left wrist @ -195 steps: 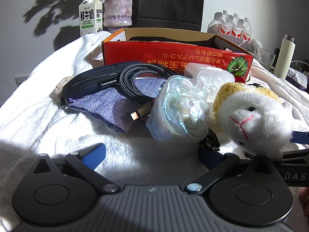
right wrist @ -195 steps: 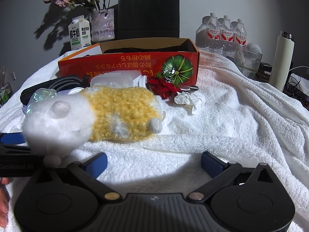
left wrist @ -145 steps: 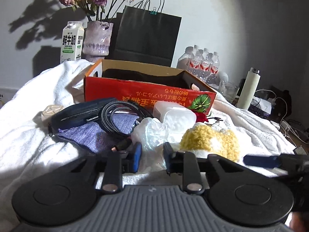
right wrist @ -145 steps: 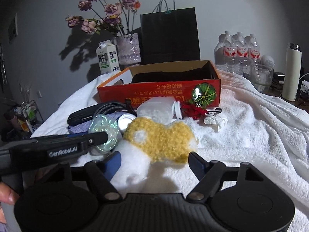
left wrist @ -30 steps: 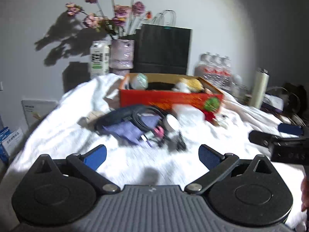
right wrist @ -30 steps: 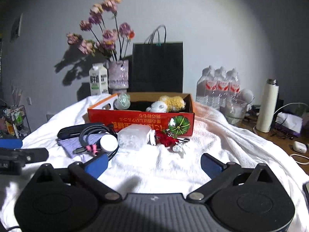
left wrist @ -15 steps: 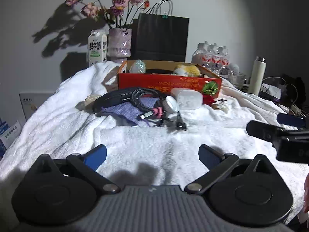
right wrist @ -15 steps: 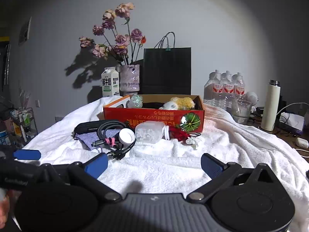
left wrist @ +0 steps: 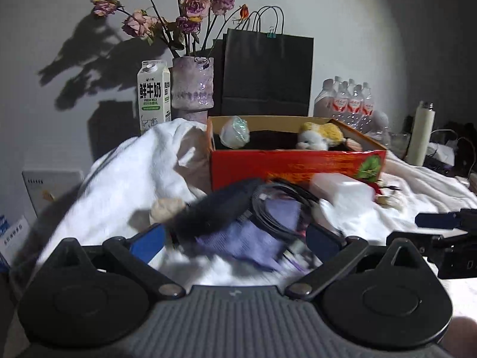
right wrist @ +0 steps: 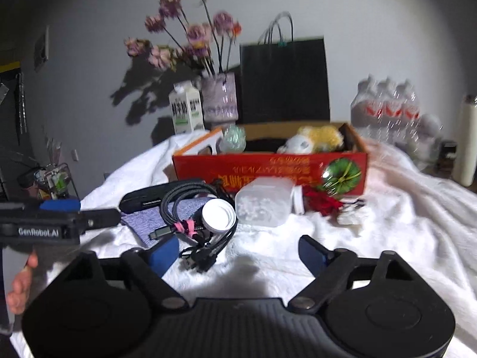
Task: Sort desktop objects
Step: 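Grasp the dark blue zipper pouch with the left gripper, then grasp the black cable with the right gripper while the left gripper lifts the pouch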
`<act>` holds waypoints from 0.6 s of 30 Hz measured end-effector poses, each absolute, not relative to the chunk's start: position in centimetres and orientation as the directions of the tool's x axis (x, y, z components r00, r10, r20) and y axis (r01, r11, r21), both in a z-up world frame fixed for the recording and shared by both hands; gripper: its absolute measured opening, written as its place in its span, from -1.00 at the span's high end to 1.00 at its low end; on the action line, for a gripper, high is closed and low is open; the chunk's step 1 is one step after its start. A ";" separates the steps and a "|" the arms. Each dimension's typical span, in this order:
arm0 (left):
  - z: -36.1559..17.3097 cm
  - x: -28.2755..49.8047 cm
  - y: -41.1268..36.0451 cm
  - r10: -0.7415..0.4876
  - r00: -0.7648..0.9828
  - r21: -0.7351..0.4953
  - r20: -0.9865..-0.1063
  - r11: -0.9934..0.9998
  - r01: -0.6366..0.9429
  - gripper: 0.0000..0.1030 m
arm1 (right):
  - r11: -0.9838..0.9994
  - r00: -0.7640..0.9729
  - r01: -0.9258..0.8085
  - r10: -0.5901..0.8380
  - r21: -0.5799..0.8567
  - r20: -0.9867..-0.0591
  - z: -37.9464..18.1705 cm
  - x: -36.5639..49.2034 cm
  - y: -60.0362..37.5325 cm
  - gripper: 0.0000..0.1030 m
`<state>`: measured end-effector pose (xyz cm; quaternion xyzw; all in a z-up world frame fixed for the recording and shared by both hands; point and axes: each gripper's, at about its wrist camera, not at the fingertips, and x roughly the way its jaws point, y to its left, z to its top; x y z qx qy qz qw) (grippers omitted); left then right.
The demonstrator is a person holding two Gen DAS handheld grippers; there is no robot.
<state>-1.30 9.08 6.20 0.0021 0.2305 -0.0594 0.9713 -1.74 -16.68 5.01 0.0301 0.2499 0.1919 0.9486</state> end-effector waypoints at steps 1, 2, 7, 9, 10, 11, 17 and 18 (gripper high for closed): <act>6.1 -0.2 9.5 -0.128 0.883 -0.012 -0.452 0.990 0.137 -0.96 | 0.921 0.790 -0.350 0.389 0.173 -0.474 4.8 -0.8 -16.3 -0.49; 5.9 0.8 9.8 -0.129 0.878 0.004 -0.461 0.989 0.147 -0.91 | 0.916 0.777 -0.353 0.400 0.191 -0.486 4.6 0.0 -16.0 -0.38; 4.3 4.6 10.0 -0.131 0.837 0.097 -0.531 0.972 0.214 -0.33 | 0.917 0.731 -0.364 0.390 0.164 -0.560 3.1 3.3 -13.5 -0.19; 3.8 5.5 10.1 -0.147 0.822 0.090 -0.550 0.968 0.234 -0.27 | 0.920 0.708 -0.359 0.380 0.160 -0.595 2.4 4.4 -12.8 0.01; 3.7 5.9 10.0 -0.152 0.820 0.091 -0.552 0.966 0.241 -0.27 | 0.921 0.707 -0.359 0.373 0.148 -0.601 2.2 4.7 -12.6 0.09; 3.7 6.1 10.0 -0.159 0.817 0.098 -0.554 0.962 0.255 -0.27 | 0.925 0.717 -0.363 0.354 0.111 -0.600 2.0 4.8 -12.1 0.25; 4.1 5.6 9.2 -0.161 0.830 0.141 -0.535 0.951 0.275 0.24 | 0.942 0.753 -0.334 0.291 0.038 -0.590 2.0 4.5 -11.7 0.85; 4.4 5.1 9.1 -0.153 0.839 0.144 -0.522 0.954 0.264 0.27 | 0.945 0.766 -0.326 0.281 0.029 -0.578 2.3 4.1 -11.9 0.86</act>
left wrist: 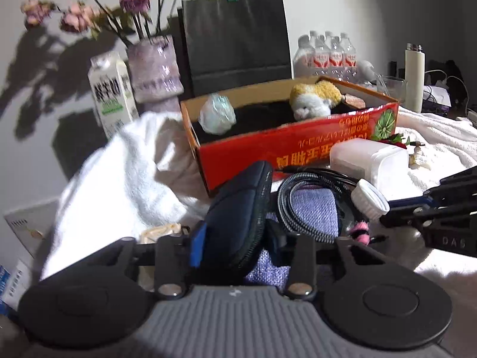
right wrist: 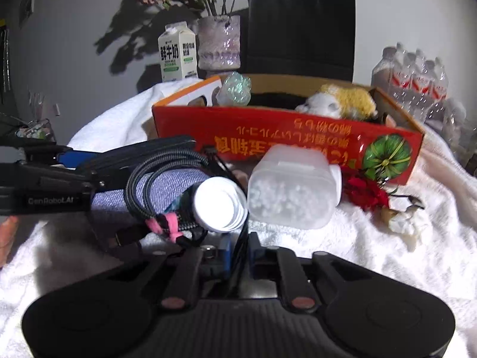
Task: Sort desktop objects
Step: 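Grasp the black cable with the right gripper while the left gripper lifts the pouch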
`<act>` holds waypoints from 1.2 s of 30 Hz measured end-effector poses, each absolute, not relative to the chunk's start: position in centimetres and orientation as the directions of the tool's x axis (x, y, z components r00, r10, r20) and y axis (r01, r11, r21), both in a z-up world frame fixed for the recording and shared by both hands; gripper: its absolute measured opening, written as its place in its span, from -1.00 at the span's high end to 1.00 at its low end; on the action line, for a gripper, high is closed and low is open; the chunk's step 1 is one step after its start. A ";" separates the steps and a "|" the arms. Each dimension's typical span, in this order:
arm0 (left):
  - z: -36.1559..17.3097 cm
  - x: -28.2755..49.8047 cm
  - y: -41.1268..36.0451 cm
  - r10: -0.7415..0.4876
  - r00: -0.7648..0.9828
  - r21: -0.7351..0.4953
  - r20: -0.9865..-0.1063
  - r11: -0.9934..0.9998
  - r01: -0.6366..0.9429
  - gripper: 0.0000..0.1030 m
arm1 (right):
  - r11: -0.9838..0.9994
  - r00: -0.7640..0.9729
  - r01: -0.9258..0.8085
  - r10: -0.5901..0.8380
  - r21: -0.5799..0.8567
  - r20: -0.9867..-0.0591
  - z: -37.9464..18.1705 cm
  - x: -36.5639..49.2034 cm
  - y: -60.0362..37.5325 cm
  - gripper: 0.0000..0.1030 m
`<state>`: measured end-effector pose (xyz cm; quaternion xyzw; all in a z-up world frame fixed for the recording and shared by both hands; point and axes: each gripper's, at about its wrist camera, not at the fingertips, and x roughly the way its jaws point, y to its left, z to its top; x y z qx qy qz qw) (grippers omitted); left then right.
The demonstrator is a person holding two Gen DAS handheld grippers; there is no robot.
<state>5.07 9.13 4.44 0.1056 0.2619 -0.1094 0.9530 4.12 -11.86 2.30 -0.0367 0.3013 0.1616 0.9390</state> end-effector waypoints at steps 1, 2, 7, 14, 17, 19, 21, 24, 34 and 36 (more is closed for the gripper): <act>4.8 4.6 9.1 -0.153 0.846 0.134 -0.511 0.958 0.254 0.31 | 0.949 0.784 -0.316 0.268 0.010 -0.560 2.7 3.6 -12.1 0.87; 5.3 4.1 9.1 -0.155 0.852 0.123 -0.500 0.961 0.246 0.36 | 0.951 0.802 -0.308 0.254 -0.009 -0.541 3.1 3.1 -12.2 0.87; 7.9 0.5 9.0 -0.163 0.894 0.058 -0.418 0.977 0.206 0.54 | 0.956 0.865 -0.284 0.221 -0.077 -0.450 5.6 0.1 -13.4 0.88; 10.4 -6.6 7.9 -0.187 0.926 -0.078 -0.327 0.982 0.171 0.61 | 0.954 0.882 -0.295 0.248 -0.057 -0.401 8.4 -4.4 -17.3 0.87; 9.2 -9.7 6.4 -0.229 0.912 -0.129 -0.340 0.972 0.196 0.61 | 0.939 0.862 -0.329 0.253 -0.105 -0.439 8.4 -6.2 -19.2 0.87; 7.7 -10.9 5.2 -0.263 0.884 -0.159 -0.386 0.963 0.217 0.60 | 0.935 0.836 -0.333 0.233 -0.122 -0.497 7.6 -6.7 -20.3 0.87; 6.4 -11.8 3.9 -0.289 0.852 -0.153 -0.436 0.957 0.246 0.60 | 0.934 0.802 -0.336 0.219 -0.118 -0.555 6.6 -7.2 -21.3 0.88; 5.4 -13.4 2.0 -0.280 0.845 -0.072 -0.456 0.958 0.278 0.41 | 0.931 0.767 -0.349 0.218 -0.107 -0.603 5.1 -8.0 -21.9 0.90; 3.5 -7.8 1.6 -0.221 0.823 -0.069 -0.524 0.974 0.218 0.44 | 0.928 0.784 -0.350 0.217 -0.125 -0.582 2.0 -4.9 -19.9 0.63; 3.7 -8.0 1.8 -0.241 0.823 -0.080 -0.513 0.969 0.234 0.52 | 0.925 0.787 -0.357 0.220 -0.134 -0.576 2.0 -4.4 -19.2 0.63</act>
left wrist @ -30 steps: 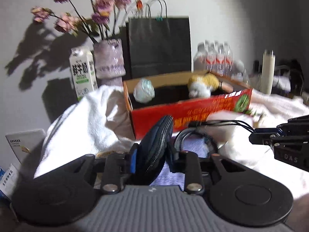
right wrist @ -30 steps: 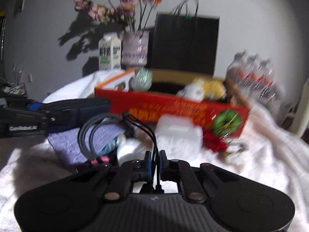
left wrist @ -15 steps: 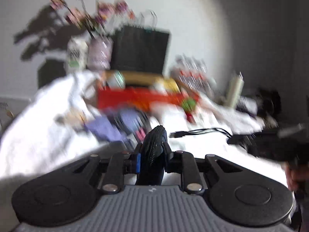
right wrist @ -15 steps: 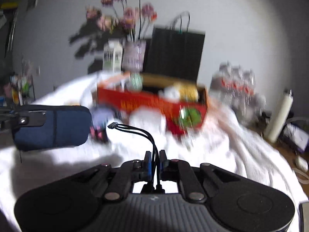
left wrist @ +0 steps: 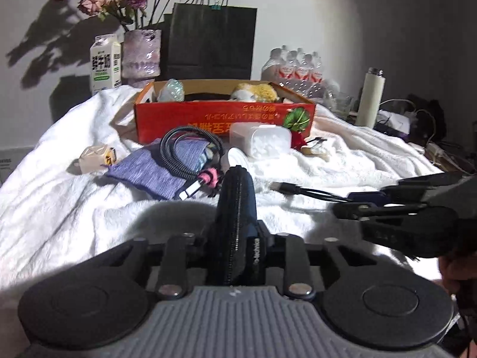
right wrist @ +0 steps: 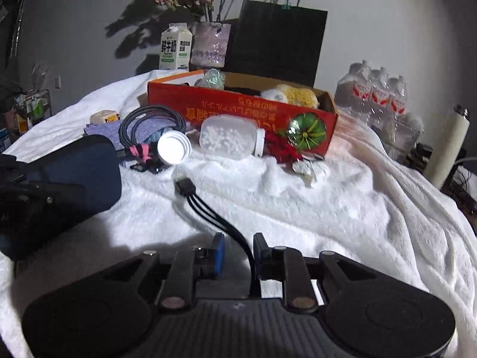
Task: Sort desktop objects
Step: 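Grasp the black cable with the right gripper while the left gripper lifts the pouch, then carry the pouch and cable into the box and open both grippers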
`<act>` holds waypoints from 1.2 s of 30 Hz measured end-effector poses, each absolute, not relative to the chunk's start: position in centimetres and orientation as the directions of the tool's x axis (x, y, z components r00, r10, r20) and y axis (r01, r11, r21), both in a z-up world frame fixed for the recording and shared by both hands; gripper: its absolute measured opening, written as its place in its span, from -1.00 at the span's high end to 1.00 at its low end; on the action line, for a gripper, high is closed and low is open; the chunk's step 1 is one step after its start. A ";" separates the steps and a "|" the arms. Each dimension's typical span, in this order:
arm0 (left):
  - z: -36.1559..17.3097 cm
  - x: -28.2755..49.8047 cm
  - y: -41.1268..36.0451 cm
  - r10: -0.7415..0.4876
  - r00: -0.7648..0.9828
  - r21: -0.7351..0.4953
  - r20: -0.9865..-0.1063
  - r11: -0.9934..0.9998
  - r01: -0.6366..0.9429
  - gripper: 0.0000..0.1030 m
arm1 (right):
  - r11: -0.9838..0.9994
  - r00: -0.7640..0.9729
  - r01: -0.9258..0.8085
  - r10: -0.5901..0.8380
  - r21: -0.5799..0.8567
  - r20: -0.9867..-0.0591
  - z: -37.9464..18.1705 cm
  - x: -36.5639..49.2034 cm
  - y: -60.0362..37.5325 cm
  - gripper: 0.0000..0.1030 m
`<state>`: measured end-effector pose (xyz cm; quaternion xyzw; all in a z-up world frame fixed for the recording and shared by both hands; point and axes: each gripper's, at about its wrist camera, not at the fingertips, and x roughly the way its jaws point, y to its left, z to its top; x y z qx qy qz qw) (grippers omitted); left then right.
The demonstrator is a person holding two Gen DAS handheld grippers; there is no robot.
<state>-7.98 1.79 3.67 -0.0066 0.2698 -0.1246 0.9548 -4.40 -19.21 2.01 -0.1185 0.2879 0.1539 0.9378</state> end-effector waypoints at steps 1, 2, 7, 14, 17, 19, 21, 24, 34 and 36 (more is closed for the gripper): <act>3.7 -8.2 1.9 -0.244 0.825 -0.089 -0.510 0.969 0.232 0.54 | 0.922 0.785 -0.363 0.225 -0.134 -0.577 2.0 -4.2 -19.0 0.63; 3.6 -8.4 1.9 -0.243 0.825 -0.094 -0.510 0.969 0.227 0.55 | 0.920 0.780 -0.370 0.232 -0.129 -0.581 1.9 -4.0 -18.8 0.69; 3.9 -9.3 2.3 -0.220 0.835 -0.105 -0.505 0.975 0.193 0.57 | 0.923 0.777 -0.376 0.267 -0.079 -0.571 2.1 -4.5 -18.7 0.94; 8.3 -10.4 3.1 -0.243 0.881 -0.130 -0.406 0.970 0.207 0.58 | 0.935 0.836 -0.355 0.320 0.006 -0.447 7.4 -7.2 -21.0 0.96; 10.9 -8.7 3.9 -0.279 0.884 -0.179 -0.376 0.957 0.226 0.58 | 0.928 0.850 -0.369 0.359 0.051 -0.387 10.6 -6.9 -22.5 0.96; 12.8 -6.3 4.8 -0.294 0.875 -0.232 -0.385 0.948 0.217 0.58 | 0.917 0.844 -0.391 0.392 0.080 -0.366 12.7 -5.5 -23.3 0.96; 14.9 -3.7 5.3 -0.294 0.874 -0.250 -0.386 0.946 0.207 0.58 | 0.911 0.843 -0.401 0.408 0.095 -0.350 14.9 -3.2 -23.7 0.96; 18.0 0.2 5.2 -0.274 0.891 -0.216 -0.362 0.954 0.206 0.58 | 0.902 0.843 -0.418 0.428 0.104 -0.325 18.1 0.8 -23.5 0.96; 17.0 18.1 3.3 -0.155 0.889 -0.177 -0.430 0.980 0.086 0.58 | 0.901 0.775 -0.402 0.430 0.164 -0.462 20.1 20.5 -16.9 0.96; 15.2 21.4 3.1 -0.170 0.865 -0.217 -0.472 0.973 0.073 0.57 | 0.907 0.739 -0.388 0.411 0.161 -0.533 17.9 24.1 -15.1 0.96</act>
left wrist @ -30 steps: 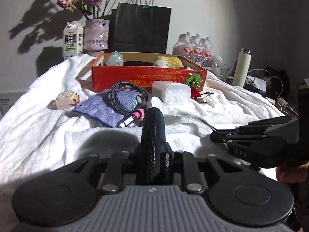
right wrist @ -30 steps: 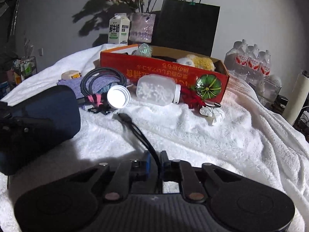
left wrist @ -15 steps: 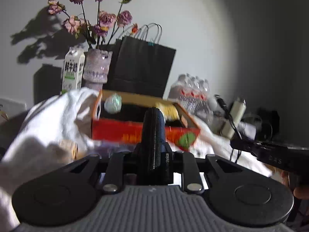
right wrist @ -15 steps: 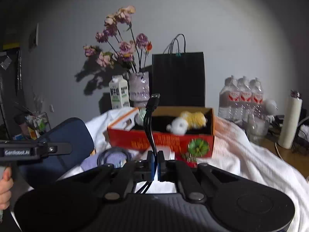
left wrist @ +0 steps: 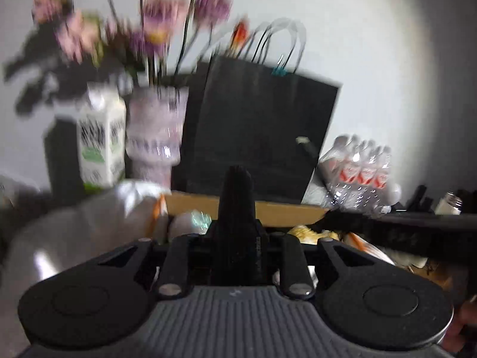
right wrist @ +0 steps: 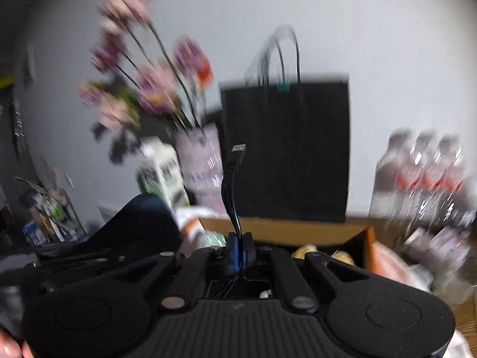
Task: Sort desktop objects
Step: 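Carry the pouch and cable into the box and open both grippers, then withdraw both grippers from the box back over the table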
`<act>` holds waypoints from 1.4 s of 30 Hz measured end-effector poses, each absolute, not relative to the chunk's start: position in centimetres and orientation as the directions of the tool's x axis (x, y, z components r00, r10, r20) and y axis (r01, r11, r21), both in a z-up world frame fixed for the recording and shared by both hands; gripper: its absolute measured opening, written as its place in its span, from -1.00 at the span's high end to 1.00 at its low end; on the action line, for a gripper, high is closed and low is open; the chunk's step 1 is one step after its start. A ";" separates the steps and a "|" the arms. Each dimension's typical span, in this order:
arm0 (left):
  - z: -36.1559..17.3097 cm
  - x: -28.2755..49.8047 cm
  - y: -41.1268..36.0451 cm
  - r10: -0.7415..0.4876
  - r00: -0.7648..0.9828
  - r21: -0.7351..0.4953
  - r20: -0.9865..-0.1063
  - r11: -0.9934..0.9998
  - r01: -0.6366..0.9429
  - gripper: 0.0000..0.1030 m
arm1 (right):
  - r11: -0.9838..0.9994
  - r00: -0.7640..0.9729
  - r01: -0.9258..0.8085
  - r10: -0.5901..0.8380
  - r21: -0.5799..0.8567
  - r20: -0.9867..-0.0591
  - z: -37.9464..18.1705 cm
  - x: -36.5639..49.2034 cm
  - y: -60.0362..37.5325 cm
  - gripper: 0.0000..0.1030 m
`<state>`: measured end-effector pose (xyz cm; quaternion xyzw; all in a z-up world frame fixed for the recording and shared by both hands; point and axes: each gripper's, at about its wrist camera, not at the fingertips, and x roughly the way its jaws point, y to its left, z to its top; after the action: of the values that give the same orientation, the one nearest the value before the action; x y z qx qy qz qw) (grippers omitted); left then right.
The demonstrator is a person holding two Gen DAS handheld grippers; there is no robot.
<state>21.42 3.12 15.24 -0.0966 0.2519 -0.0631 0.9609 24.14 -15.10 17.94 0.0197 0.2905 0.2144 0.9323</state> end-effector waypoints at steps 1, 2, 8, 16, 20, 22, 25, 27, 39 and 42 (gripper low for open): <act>14.1 23.3 3.1 -0.170 0.850 -0.242 -0.499 0.969 0.051 0.58 | 0.911 0.723 -0.380 0.401 0.160 -0.563 16.9 25.7 -14.4 0.96; 13.2 24.7 3.2 -0.172 0.835 -0.266 -0.523 0.964 0.032 0.58 | 0.914 0.700 -0.375 0.391 0.159 -0.598 15.7 27.2 -13.7 0.96; 8.2 29.9 4.1 -0.206 0.747 -0.369 -0.633 0.928 -0.057 0.57 | 0.928 0.625 -0.358 0.323 0.108 -0.711 9.8 32.0 -10.9 0.96; 7.9 28.9 6.9 -0.214 0.717 -0.420 -0.663 0.900 -0.119 0.13 | 0.916 0.548 -0.383 0.328 0.118 -0.769 7.5 33.9 -10.0 0.81; 10.5 27.5 8.5 -0.180 0.758 -0.413 -0.626 0.902 -0.127 -0.30 | 0.914 0.557 -0.372 0.360 0.163 -0.749 9.3 32.9 -10.9 0.18; 11.8 26.9 9.1 -0.163 0.766 -0.405 -0.622 0.904 -0.137 -0.48 | 0.919 0.571 -0.374 0.332 0.122 -0.750 10.6 32.2 -11.0 0.18; 13.4 25.9 9.3 -0.121 0.777 -0.375 -0.618 0.913 -0.157 -0.69 | 0.928 0.600 -0.359 0.313 0.103 -0.736 12.7 30.7 -11.7 0.14; 14.1 25.0 9.3 -0.101 0.766 -0.349 -0.635 0.922 -0.168 -0.80 | 0.935 0.615 -0.339 0.303 0.103 -0.728 14.2 29.9 -12.4 0.00; 14.7 14.4 5.3 -0.034 0.800 -0.084 -0.599 0.996 -0.021 -1.00 | 0.956 0.744 -0.291 0.240 0.020 -0.624 16.6 18.8 -17.9 -0.67; 13.3 10.0 4.0 -0.030 0.808 -0.017 -0.588 1.000 0.025 -1.00 | 0.961 0.789 -0.276 0.224 -0.004 -0.571 15.8 14.4 -19.6 -0.69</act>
<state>10.00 4.01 13.32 -0.0041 0.3093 -0.0143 0.9508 14.41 -19.61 15.83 -0.0435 0.2962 0.1324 0.9449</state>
